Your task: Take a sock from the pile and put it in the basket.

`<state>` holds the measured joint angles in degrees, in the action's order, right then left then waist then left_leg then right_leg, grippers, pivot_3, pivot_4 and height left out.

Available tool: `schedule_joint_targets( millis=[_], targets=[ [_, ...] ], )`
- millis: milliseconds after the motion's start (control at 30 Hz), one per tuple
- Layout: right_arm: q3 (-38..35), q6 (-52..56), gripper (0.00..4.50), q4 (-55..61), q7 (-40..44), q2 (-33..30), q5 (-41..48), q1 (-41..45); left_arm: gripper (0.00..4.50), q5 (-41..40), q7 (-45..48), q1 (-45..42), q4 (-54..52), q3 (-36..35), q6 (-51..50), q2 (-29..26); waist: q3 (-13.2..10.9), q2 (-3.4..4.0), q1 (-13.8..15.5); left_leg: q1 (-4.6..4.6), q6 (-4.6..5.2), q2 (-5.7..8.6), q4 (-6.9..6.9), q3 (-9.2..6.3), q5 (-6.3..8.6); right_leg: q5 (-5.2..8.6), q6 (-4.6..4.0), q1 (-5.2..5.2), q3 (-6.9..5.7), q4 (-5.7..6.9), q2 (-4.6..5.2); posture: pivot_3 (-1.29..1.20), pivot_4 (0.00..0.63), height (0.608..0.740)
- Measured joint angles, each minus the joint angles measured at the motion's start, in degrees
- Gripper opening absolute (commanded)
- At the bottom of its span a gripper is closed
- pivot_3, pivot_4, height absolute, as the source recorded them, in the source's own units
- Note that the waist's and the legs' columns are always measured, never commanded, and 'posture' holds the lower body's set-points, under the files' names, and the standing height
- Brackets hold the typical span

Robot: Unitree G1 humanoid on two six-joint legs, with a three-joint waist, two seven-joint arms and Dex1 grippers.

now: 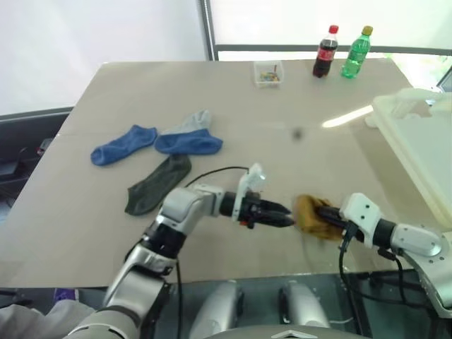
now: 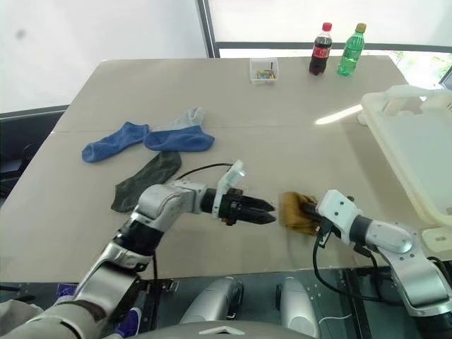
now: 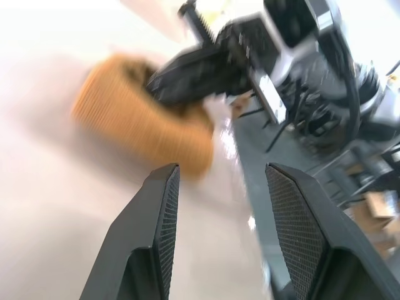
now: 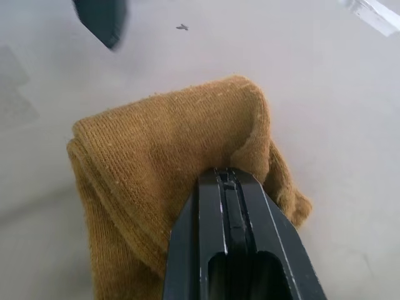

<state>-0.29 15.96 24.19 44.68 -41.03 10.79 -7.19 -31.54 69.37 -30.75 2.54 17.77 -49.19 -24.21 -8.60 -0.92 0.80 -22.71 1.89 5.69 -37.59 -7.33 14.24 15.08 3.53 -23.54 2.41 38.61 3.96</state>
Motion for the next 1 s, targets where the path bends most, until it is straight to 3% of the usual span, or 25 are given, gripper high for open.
schedule_joint_targets(
  millis=[167, 200, 267, 400, 500, 533, 600, 833, 1000],
  targets=[
    [1.94, -3.38, 0.03, -3.31, -0.46, 1.0, -2.02, 0.38, 2.29, 1.79, -0.11, 4.59, -5.31, -2.02, 7.75, -2.92, 0.08, -0.06, -0.01, 0.06, 0.0, 0.0, 0.0, -0.05, 0.0, 0.0, 0.0, 0.05, 0.0, -0.07, 0.03, 0.0, 0.15, 0.74],
    [1.94, -3.72, 0.27, -3.3, -0.83, 1.62, -1.95, 0.35, 2.29, 2.76, -0.76, 5.67, -6.17, -2.3, 10.65, -2.96, 0.09, -0.08, -0.02, 0.06, 0.0, -0.01, 0.0, -0.06, 0.0, 0.0, 0.0, 0.05, 0.01, -0.07, 0.02, 0.0, 0.15, 0.74],
    [1.14, -3.24, 0.83, -2.62, -2.12, 3.28, -1.19, 0.22, 2.29, 4.61, -1.18, 8.13, -7.27, -3.71, 17.35, -3.11, 0.1, -0.07, -0.14, 0.06, 0.0, -0.03, 0.03, -0.04, 0.0, 0.0, -0.01, 0.04, 0.05, -0.05, 0.01, 0.0, 0.15, 0.74],
    [-1.06, -1.87, 2.71, -0.17, -2.56, 3.21, 0.46, -1.52, 2.29, 6.18, -0.87, 11.89, -8.19, -6.75, 26.17, -5.18, 0.11, -0.03, -0.02, 0.05, 0.0, -0.04, 0.08, -0.04, 0.0, 0.0, -0.01, 0.03, 0.05, -0.05, 0.0, 0.0, 0.15, 0.74],
    [-2.04, 0.2, 4.15, 3.18, -2.63, 3.2, 1.92, -3.48, 3.07, 6.61, -0.14, 13.64, -8.19, -8.83, 29.81, -7.18, 0.1, -0.01, 0.02, 0.02, 0.01, -0.03, 0.09, -0.05, 0.01, 0.0, -0.01, 0.02, 0.05, -0.08, 0.02, 0.0, 0.15, 0.74],
    [-2.32, 1.6, 4.5, 4.84, -2.94, 3.22, 2.68, -3.83, 3.57, 6.56, 0.29, 13.95, -8.19, -9.47, 30.55, -7.82, 0.09, 0.0, 0.0, 0.01, 0.02, -0.02, 0.09, -0.04, 0.01, 0.0, -0.01, 0.02, 0.05, -0.08, 0.02, 0.0, 0.15, 0.74],
    [-3.48, 4.58, 4.5, 7.99, -4.6, 3.56, 3.86, -3.91, 4.46, 6.3, 0.64, 14.13, -8.2, -11.06, 31.19, -9.04, 0.1, -0.01, 0.0, 0.01, 0.07, -0.02, 0.09, -0.05, 0.05, 0.0, -0.01, 0.02, 0.04, -0.08, 0.02, 0.0, 0.15, 0.74],
    [-3.73, 17.71, 4.5, 14.05, -10.4, 5.56, 6.94, -5.03, 4.46, 4.46, 4.68, 13.91, -8.72, -14.79, 33.08, -14.27, 0.08, 0.01, -0.02, 0.0, 0.19, -0.02, 0.12, -0.08, 0.12, 0.0, -0.02, 0.0, 0.0, -0.11, 0.02, 0.0, 0.15, 0.74],
    [-0.97, 21.54, 4.5, 14.31, -11.59, 5.28, 6.74, -6.43, 4.46, 4.1, 6.46, 12.99, -8.78, -14.93, 33.42, -14.6, 0.08, 0.02, -0.1, 0.02, 0.22, -0.02, 0.13, -0.08, 0.13, 0.0, -0.01, 0.0, -0.03, -0.14, 0.02, 0.0, 0.15, 0.74]
  ],
)
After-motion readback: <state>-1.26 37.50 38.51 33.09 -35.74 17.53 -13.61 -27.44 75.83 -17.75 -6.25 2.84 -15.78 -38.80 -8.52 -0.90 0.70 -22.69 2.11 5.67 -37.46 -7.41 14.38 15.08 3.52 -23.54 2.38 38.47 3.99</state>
